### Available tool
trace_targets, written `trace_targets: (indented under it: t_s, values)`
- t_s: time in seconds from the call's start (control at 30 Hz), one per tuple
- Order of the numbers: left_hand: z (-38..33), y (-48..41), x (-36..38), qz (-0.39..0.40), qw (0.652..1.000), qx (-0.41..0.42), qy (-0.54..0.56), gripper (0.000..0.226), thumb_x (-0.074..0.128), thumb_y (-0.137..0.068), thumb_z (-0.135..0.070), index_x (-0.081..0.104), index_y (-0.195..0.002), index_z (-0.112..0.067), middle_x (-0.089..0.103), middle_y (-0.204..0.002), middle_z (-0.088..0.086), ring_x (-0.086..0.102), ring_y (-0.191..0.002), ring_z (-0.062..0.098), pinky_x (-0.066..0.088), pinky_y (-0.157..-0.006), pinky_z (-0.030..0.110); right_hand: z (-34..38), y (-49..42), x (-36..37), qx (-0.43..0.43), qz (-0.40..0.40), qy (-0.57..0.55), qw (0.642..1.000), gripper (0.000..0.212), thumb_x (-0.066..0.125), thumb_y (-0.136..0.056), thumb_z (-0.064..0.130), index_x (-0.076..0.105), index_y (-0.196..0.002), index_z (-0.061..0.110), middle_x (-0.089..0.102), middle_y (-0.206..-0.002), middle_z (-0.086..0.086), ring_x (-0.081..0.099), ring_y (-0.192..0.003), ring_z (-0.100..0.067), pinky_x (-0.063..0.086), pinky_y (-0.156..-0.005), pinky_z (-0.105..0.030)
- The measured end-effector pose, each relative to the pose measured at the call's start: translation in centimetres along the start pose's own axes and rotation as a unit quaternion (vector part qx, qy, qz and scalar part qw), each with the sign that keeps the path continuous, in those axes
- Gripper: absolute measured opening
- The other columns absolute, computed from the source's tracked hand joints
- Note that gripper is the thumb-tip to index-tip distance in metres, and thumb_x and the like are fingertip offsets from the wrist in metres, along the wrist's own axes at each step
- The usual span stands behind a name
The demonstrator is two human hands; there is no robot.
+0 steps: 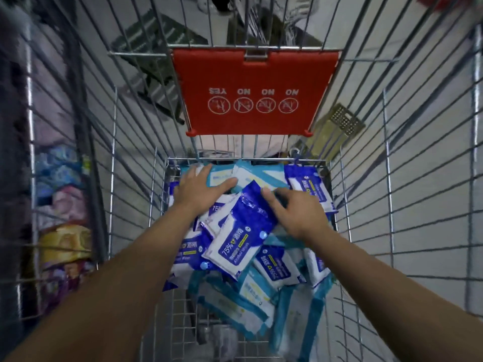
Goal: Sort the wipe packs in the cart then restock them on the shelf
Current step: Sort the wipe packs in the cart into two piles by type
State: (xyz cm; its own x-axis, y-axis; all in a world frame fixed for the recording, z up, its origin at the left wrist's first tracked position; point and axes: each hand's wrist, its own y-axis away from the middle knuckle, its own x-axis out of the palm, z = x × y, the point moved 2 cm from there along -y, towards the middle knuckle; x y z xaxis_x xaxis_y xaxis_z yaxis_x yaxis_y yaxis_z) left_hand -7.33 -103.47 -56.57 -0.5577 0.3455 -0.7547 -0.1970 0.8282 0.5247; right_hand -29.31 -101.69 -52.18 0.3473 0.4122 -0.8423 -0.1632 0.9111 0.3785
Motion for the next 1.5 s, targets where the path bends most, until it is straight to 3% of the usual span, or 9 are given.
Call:
trace_targets:
  t_s: [0.07, 0.2, 0.33, 0.5, 1.13, 1.23, 1.33, 1.4, 1.5]
  values:
    - [0.0, -0.3, 0.2, 0.047, 0.998, -0.009, 0.039, 0.103, 0.056, -0.061, -0.082, 0.022, -0.148, -0.039, 0.003, -0.160, 0.002, 0.000, -0.146, 0.028, 0.012, -0.115, 0.056, -0.6, -2.1, -0.5, 0.016, -0.086, -0.036, 0.995, 0.074, 0.019, -0.088, 0.069, 0.066, -0.074, 0.014, 0.059, -0.084, -0.012, 0.057, -0.092, -0.033, 0.041, -0.074, -0.034]
    - [0.0, 0.3, 0.7, 0.103, 0.993, -0.028, 0.057, 0.104, 0.060, -0.062, -0.078, 0.015, -0.149, -0.041, -0.014, -0.159, -0.002, -0.019, -0.145, 0.025, 0.000, -0.115, 0.059, -0.4, -6.3, 0.1, 0.035, 0.022, -0.017, 0.999, 0.057, 0.035, -0.097, 0.052, 0.044, -0.139, 0.015, 0.037, -0.143, -0.016, 0.038, -0.130, -0.037, 0.036, -0.105, -0.044]
    - [0.7, 2.9, 1.7, 0.100, 0.994, -0.002, 0.033, 0.106, 0.041, -0.058, -0.086, 0.020, -0.149, -0.035, -0.015, -0.159, -0.008, -0.018, -0.145, 0.021, 0.001, -0.114, 0.061, 0.2, -5.0, 1.1, 0.045, 0.060, 0.033, 0.997, 0.070, 0.035, -0.093, 0.060, 0.019, -0.151, 0.024, 0.012, -0.158, -0.009, 0.024, -0.139, -0.038, 0.028, -0.110, -0.047]
    - [1.2, 5.3, 2.4, 0.109, 0.994, -0.006, 0.031, 0.106, 0.032, -0.060, -0.088, 0.017, -0.150, -0.035, -0.022, -0.156, -0.015, -0.018, -0.145, 0.019, 0.008, -0.115, 0.059, 0.5, -1.6, 3.4, 0.014, 0.081, 0.070, 0.994, 0.080, 0.003, -0.085, 0.071, 0.010, -0.152, 0.027, 0.005, -0.160, -0.009, 0.022, -0.141, -0.036, 0.021, -0.114, -0.049]
    - [2.2, 11.7, 4.0, 0.126, 0.991, -0.007, 0.048, 0.105, 0.041, -0.058, -0.091, 0.013, -0.148, -0.044, -0.018, -0.155, -0.019, -0.020, -0.144, 0.017, 0.008, -0.117, 0.052, 0.5, 7.9, 5.3, 0.023, 0.124, -0.025, 0.992, 0.063, 0.016, -0.096, 0.058, 0.040, -0.144, 0.024, 0.033, -0.153, -0.006, 0.035, -0.136, -0.027, 0.027, -0.112, -0.041]
    - [2.3, 12.9, 4.3, 0.073, 0.996, 0.002, 0.045, 0.106, 0.038, -0.050, -0.095, 0.040, -0.140, -0.038, 0.004, -0.159, -0.015, -0.001, -0.147, 0.018, 0.014, -0.117, 0.045, 0.6, 10.5, 5.1, 0.024, 0.087, -0.004, 0.996, 0.076, 0.004, -0.083, 0.067, 0.061, -0.103, 0.022, 0.069, -0.101, -0.003, 0.059, -0.101, -0.026, 0.042, -0.078, -0.034]
    - [2.0, 13.0, 3.6, -0.051, 0.998, 0.037, -0.009, 0.083, 0.025, -0.062, -0.088, 0.066, -0.101, -0.027, 0.047, -0.135, -0.007, 0.041, -0.128, 0.022, 0.023, -0.104, 0.038, 0.6, 10.7, 4.0, 0.079, 0.035, -0.036, 0.996, 0.068, 0.013, -0.091, 0.064, 0.060, -0.076, 0.017, 0.064, -0.070, -0.004, 0.061, -0.071, -0.025, 0.039, -0.059, -0.031]
    - [1.3, 11.4, 2.9, -0.115, 0.991, 0.065, -0.017, 0.072, 0.024, -0.070, -0.083, 0.057, -0.093, -0.023, 0.052, -0.110, -0.005, 0.049, -0.110, 0.021, 0.028, -0.094, 0.037, -0.2, 8.6, 3.2, 0.122, -0.020, -0.099, 0.987, 0.047, 0.033, -0.098, 0.048, 0.064, -0.085, 0.015, 0.065, -0.079, -0.005, 0.062, -0.081, -0.026, 0.039, -0.061, -0.031]
    - [0.7, 7.2, 2.2, -0.079, 0.994, 0.049, -0.053, 0.073, 0.042, -0.075, -0.081, 0.052, -0.119, -0.023, 0.045, -0.132, 0.003, 0.040, -0.125, 0.025, 0.029, -0.105, 0.044, -1.3, 4.1, 1.8, 0.115, -0.062, -0.068, 0.989, 0.042, 0.049, -0.094, 0.043, 0.055, -0.121, 0.012, 0.058, -0.118, -0.011, 0.050, -0.111, -0.028, 0.042, -0.087, -0.037]
